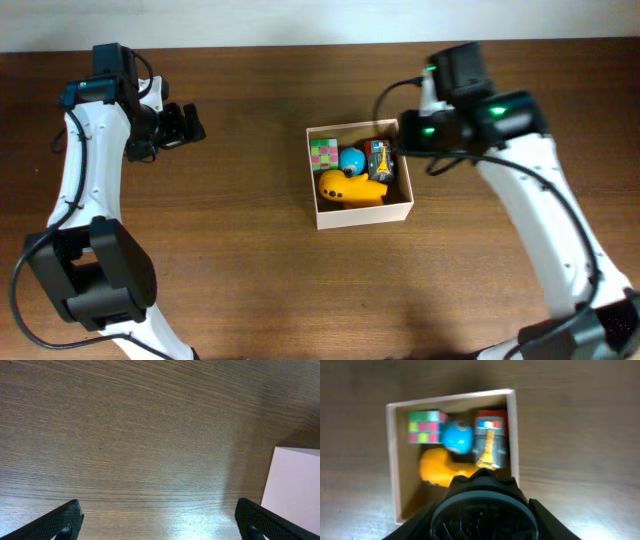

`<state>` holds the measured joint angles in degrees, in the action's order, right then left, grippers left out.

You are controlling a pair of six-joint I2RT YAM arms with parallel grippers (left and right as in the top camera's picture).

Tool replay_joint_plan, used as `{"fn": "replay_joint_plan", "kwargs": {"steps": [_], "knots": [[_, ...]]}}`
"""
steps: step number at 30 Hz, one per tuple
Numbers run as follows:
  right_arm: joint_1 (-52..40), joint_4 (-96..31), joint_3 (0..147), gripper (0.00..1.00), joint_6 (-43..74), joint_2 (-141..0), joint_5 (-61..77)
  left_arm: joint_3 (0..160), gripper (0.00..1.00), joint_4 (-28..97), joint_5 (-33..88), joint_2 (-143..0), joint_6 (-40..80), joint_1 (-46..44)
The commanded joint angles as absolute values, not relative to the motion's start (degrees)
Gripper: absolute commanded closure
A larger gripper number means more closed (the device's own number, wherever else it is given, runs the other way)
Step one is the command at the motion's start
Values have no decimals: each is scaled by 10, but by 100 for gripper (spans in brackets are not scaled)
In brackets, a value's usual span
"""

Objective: Pack container

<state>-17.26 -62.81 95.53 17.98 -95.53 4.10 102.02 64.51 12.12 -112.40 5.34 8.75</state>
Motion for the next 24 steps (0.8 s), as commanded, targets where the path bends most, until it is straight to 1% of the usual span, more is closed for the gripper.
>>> {"fn": "replay_joint_plan", "kwargs": {"steps": [1,7,10,13,15,20,24], "knots": [[-209,-603,931,51,181,-997,38,1032,1,646,122,-1115,42,88],[-253,-551,920,50,175,-1086,48,1032,1,646,122,-1115,42,88],[-278,-537,920,48,153,-1113,51,1032,1,646,122,-1115,42,88],[-294,-539,920,29,151,-1119,19,1032,1,646,122,-1115,42,88],[-296,-540,921,23,151,-1114,-4,1032,1,646,122,-1115,42,88],[-279,-560,931,22,153,-1073,-12,1032,1,646,122,-1115,42,88],[-247,-580,951,22,153,-1022,-12,1032,1,646,122,-1115,42,88]]}}
